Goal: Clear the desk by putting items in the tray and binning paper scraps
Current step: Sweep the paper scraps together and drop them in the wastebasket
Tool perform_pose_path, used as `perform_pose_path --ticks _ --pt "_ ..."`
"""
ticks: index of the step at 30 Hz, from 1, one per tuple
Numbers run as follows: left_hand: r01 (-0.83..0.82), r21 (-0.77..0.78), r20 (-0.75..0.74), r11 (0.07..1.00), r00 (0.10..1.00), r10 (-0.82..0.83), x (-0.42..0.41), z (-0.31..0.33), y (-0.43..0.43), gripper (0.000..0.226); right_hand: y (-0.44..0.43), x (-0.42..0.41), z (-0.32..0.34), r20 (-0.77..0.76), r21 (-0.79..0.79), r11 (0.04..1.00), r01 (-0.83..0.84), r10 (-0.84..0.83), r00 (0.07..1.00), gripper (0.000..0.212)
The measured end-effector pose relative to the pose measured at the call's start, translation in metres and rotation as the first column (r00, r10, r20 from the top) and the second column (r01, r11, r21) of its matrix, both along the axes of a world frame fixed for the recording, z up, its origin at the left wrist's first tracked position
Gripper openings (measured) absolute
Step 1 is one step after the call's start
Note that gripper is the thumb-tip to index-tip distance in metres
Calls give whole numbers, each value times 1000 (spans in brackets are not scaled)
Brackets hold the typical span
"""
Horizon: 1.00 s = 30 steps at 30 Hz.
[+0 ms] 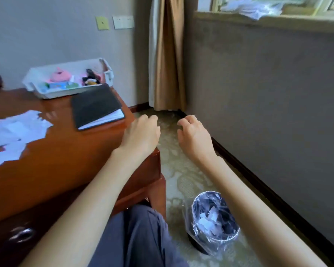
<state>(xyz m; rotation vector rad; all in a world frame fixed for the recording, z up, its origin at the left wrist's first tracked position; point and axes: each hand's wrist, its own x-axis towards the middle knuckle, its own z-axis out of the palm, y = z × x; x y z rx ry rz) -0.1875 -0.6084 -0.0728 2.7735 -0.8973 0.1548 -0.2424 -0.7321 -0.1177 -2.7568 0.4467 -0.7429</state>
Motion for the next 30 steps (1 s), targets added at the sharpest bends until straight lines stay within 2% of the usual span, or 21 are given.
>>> perform_pose_path --ticks 5,11,15,18,21,25,28,30 --pt "-258 -21 -9 966 966 257 3 4 110 37 104 31 13 -10 -17 973 -231 231 973 20" --pt "-547 -2 -79 837 835 545 21 -22 220 40 214 73 -3 -124 13 857 -515 513 850 28" --pt "-653 15 -86 758 754 651 37 -39 261 49 258 113 -6 -189 -6 815 -579 568 801 35" --pt "-692 -25 -98 721 720 687 53 -48 277 55 272 143 -5 -199 67 816 -574 575 794 43" --pt "-661 -30 -106 749 748 656 70 -54 281 56 274 167 -7 -257 123 806 -579 589 766 55" --pt "-601 -2 -104 800 795 597 86 -56 281 48 268 186 -5 -388 75 809 -583 562 730 44" --pt "-586 -19 -92 810 808 582 82 -55 282 46 264 185 -6 -304 92 827 -554 553 776 36" --pt "-580 -42 -78 814 814 576 74 -53 281 44 260 179 -6 -210 -6 855 -519 506 836 33"
